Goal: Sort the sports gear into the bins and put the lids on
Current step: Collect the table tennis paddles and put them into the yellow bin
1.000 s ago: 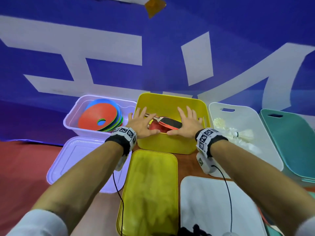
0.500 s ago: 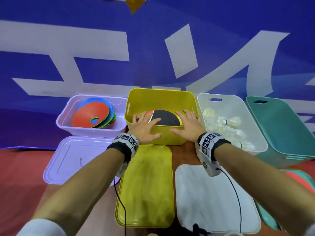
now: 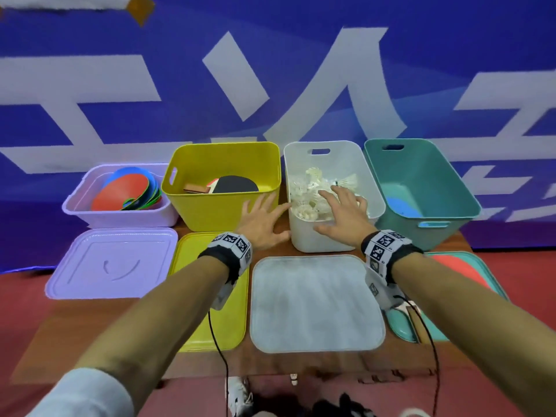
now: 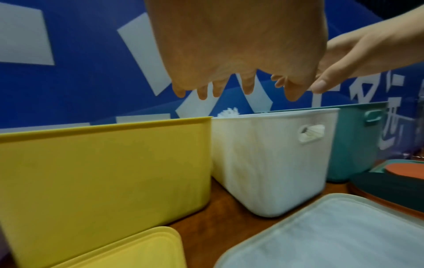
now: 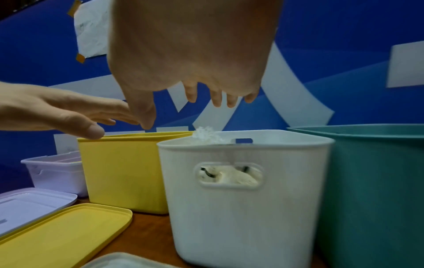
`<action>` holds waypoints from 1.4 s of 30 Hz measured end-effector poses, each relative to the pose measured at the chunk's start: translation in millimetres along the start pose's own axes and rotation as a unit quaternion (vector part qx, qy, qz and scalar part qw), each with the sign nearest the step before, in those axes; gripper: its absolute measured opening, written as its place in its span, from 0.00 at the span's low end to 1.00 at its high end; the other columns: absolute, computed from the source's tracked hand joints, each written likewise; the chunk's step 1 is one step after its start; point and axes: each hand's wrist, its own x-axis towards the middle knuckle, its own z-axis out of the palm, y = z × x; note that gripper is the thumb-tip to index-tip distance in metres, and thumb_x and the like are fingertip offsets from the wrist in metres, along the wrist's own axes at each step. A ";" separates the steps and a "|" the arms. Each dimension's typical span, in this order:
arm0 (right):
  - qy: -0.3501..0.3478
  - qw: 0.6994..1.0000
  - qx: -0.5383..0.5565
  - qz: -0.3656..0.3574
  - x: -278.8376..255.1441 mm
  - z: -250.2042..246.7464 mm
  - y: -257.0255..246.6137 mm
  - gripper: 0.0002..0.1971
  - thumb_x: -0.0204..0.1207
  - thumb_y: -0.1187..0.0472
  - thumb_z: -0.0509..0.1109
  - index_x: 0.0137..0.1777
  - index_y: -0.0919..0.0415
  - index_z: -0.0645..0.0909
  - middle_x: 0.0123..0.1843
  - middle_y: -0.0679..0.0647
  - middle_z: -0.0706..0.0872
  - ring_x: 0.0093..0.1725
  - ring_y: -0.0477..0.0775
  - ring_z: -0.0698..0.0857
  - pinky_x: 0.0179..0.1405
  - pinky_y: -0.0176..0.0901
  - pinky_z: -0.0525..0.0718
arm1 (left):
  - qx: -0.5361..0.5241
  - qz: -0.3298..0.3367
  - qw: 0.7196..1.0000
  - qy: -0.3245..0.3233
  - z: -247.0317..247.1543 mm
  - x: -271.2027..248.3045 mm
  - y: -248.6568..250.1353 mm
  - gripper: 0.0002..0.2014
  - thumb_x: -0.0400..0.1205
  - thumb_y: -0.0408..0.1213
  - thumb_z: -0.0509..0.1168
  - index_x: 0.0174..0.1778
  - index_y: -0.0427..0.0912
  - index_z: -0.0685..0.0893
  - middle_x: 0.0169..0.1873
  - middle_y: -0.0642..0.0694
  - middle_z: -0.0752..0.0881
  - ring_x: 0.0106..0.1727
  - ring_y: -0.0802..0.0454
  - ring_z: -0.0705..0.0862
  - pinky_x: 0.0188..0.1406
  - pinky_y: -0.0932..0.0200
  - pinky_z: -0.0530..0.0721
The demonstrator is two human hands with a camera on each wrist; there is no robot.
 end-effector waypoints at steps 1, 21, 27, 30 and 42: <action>0.003 1.000 0.009 0.002 -13.6 -1.9 13.4 0.42 0.73 0.39 0.70 0.84 0.46 0.56 0.86 0.56 0.54 0.85 0.58 0.49 0.80 0.62 0.49 | 0.001 0.005 1.000 0.000 3.1 -0.3 17.0 0.37 0.79 0.65 0.59 0.83 0.62 0.57 0.86 0.46 0.48 0.86 0.42 0.47 0.81 0.32 0.48; -0.119 0.977 0.007 0.174 -188.2 49.9 193.4 0.44 0.72 0.34 0.69 0.84 0.50 0.56 0.83 0.58 0.57 0.83 0.58 0.53 0.76 0.61 0.56 | -0.034 0.136 0.980 -0.143 105.5 4.5 217.7 0.38 0.80 0.61 0.62 0.84 0.59 0.55 0.86 0.44 0.49 0.86 0.41 0.47 0.82 0.39 0.48; -0.194 0.964 0.026 0.178 -195.2 83.9 197.1 0.46 0.72 0.30 0.67 0.85 0.47 0.53 0.87 0.56 0.51 0.85 0.61 0.47 0.79 0.66 0.51 | -0.063 0.112 0.971 -0.200 137.4 -4.4 223.8 0.39 0.81 0.63 0.61 0.85 0.58 0.53 0.86 0.43 0.49 0.86 0.41 0.49 0.82 0.40 0.51; -0.201 0.966 0.028 0.164 -198.0 92.4 201.0 0.41 0.76 0.31 0.61 0.84 0.47 0.56 0.87 0.55 0.53 0.86 0.60 0.48 0.80 0.65 0.50 | -0.081 0.088 0.966 -0.229 147.2 -7.4 222.5 0.40 0.81 0.64 0.61 0.85 0.57 0.52 0.86 0.42 0.49 0.86 0.41 0.51 0.82 0.39 0.54; -0.197 0.961 -0.079 0.178 -209.0 85.3 244.2 0.34 0.81 0.38 0.57 0.85 0.44 0.52 0.88 0.57 0.47 0.85 0.68 0.41 0.78 0.72 0.51 | -0.034 0.039 0.974 -0.220 181.4 6.4 290.8 0.48 0.74 0.77 0.52 0.86 0.57 0.47 0.85 0.40 0.36 0.84 0.31 0.39 0.82 0.35 0.49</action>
